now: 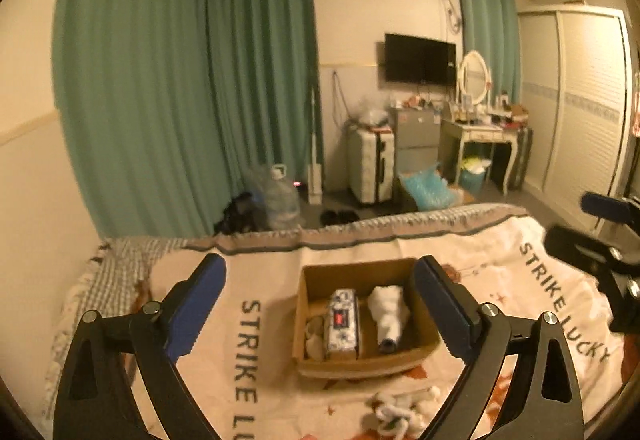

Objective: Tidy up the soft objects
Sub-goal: 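Grasp the white mask with the left gripper while the right grasps the blue tissue pack, then carry mask and blue tissue pack into the box and release both, then move both tools back toward the remaining items on the blanket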

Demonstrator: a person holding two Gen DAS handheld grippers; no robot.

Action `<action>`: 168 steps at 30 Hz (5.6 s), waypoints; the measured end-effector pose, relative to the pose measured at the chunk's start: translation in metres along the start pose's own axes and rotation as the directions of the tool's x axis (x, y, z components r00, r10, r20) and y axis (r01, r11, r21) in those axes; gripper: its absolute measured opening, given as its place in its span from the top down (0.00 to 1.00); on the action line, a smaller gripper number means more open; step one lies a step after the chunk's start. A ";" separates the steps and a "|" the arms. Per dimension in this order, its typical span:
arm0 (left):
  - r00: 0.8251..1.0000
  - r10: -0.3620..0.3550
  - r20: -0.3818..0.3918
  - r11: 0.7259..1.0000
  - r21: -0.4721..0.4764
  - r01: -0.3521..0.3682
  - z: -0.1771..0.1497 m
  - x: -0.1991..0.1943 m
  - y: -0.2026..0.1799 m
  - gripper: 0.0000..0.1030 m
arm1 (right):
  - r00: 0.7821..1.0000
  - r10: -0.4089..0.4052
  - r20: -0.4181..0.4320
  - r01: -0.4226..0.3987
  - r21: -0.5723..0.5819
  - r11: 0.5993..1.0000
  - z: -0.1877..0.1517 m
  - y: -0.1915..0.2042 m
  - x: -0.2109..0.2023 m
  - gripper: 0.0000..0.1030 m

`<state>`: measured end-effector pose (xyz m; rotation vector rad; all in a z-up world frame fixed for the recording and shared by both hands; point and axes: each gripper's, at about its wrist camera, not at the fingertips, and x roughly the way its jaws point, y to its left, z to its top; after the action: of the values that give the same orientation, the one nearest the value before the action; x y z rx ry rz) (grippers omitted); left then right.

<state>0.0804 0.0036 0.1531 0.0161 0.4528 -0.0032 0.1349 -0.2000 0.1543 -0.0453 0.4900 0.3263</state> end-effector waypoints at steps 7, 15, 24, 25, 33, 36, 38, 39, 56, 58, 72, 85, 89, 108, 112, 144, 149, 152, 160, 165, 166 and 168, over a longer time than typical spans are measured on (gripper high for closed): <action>0.999 0.001 -0.051 0.999 -0.040 -0.003 -0.057 -0.034 -0.004 0.06 | 0.998 -0.027 -0.052 0.026 -0.014 1.000 -0.064 0.008 -0.056 0.00; 0.974 0.014 -0.226 0.997 -0.065 -0.029 -0.164 -0.002 -0.026 0.06 | 0.965 -0.025 -0.262 0.023 -0.009 1.000 -0.199 0.015 -0.013 0.00; 0.923 0.054 -0.380 0.997 -0.037 -0.074 -0.233 0.047 -0.036 0.07 | 0.904 0.005 -0.427 -0.017 -0.024 1.000 -0.289 0.037 0.056 0.00; 0.920 0.059 -0.387 0.996 -0.041 -0.081 -0.240 0.049 -0.033 0.07 | 0.898 0.004 -0.440 -0.018 -0.028 0.999 -0.295 0.039 0.063 0.00; 0.887 0.076 -0.455 0.993 -0.048 -0.110 -0.271 0.070 -0.020 0.07 | 0.867 0.025 -0.497 -0.033 -0.008 0.999 -0.329 0.042 0.103 0.05; 0.877 0.073 -0.475 0.992 -0.059 -0.115 -0.277 0.074 -0.017 0.08 | 0.869 0.054 -0.491 -0.057 0.010 0.998 -0.326 0.038 0.103 0.23; 0.870 0.064 -0.489 0.990 -0.080 -0.118 -0.280 0.074 -0.016 0.08 | 0.875 0.054 -0.481 -0.062 0.001 0.998 -0.322 0.036 0.099 0.25; 0.869 0.057 -0.492 0.989 -0.089 -0.116 -0.281 0.073 -0.016 0.08 | 0.879 0.056 -0.473 -0.063 0.002 0.998 -0.321 0.034 0.096 0.27; 0.821 -0.088 -0.564 0.994 -0.102 0.036 -0.317 0.084 -0.067 0.14 | 0.914 0.012 -0.406 0.017 0.068 0.998 -0.299 -0.008 0.073 0.31; 0.821 -0.083 -0.564 0.996 -0.080 0.046 -0.320 0.088 -0.072 0.16 | 0.913 0.018 -0.408 0.016 0.078 0.997 -0.301 -0.010 0.075 0.31; 0.839 -0.127 -0.529 0.991 -0.035 0.128 -0.306 0.080 -0.082 0.47 | 0.914 0.038 -0.403 0.004 0.101 0.995 -0.296 -0.009 0.078 0.34; 0.910 -0.086 -0.405 0.996 -0.018 0.086 -0.222 0.049 -0.044 0.47 | 0.976 0.052 -0.213 -0.029 0.113 0.993 -0.204 0.001 0.024 0.35; 0.936 -0.066 -0.346 0.998 -0.009 0.067 -0.179 0.060 -0.028 0.47 | 0.987 0.060 -0.147 -0.047 0.090 0.995 -0.159 0.004 0.024 0.35; 0.951 -0.090 -0.295 0.993 0.052 0.110 -0.103 0.230 -0.027 0.47 | 0.982 0.087 -0.170 -0.073 0.084 0.994 -0.062 -0.019 0.213 0.35; 0.950 -0.088 -0.300 0.987 0.101 0.123 -0.109 0.245 -0.037 0.47 | 0.975 0.079 -0.206 -0.063 0.084 0.994 -0.071 -0.029 0.246 0.35; 0.999 -0.036 -0.041 0.999 0.019 0.037 -0.038 0.010 -0.033 0.06 | 0.998 -0.063 -0.028 0.065 0.072 0.995 -0.030 -0.031 -0.016 0.00; 0.996 -0.045 -0.082 0.999 -0.028 0.043 -0.072 0.006 -0.037 0.06 | 0.997 -0.044 -0.071 0.053 0.142 0.988 -0.081 -0.040 -0.026 0.00; 0.993 -0.034 -0.117 0.999 -0.037 0.030 -0.098 0.013 -0.041 0.06 | 0.991 -0.041 -0.127 0.061 0.162 0.985 -0.114 -0.044 -0.014 0.00; 0.969 0.015 -0.248 0.999 -0.045 -0.027 -0.164 0.047 -0.042 0.06 | 0.974 -0.039 -0.222 0.071 0.138 0.988 -0.179 -0.047 0.024 0.00; 0.953 0.050 -0.298 0.996 -0.053 -0.069 -0.195 0.064 -0.037 0.06 | 0.971 -0.004 -0.241 0.034 0.119 0.992 -0.202 -0.038 0.042 0.00; 0.949 0.058 -0.310 0.996 -0.051 -0.078 -0.200 0.069 -0.036 0.06 | 0.968 0.009 -0.249 0.021 0.121 0.992 -0.207 -0.037 0.046 0.00; 0.943 0.069 -0.325 0.995 -0.047 -0.089 -0.208 0.074 -0.034 0.06 | 0.964 0.025 -0.266 0.010 0.128 0.992 -0.216 -0.035 0.056 0.00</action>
<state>0.0557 -0.0269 -0.0664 -0.0256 0.7807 0.0935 0.0943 -0.2424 -0.0636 0.0386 0.7788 0.2964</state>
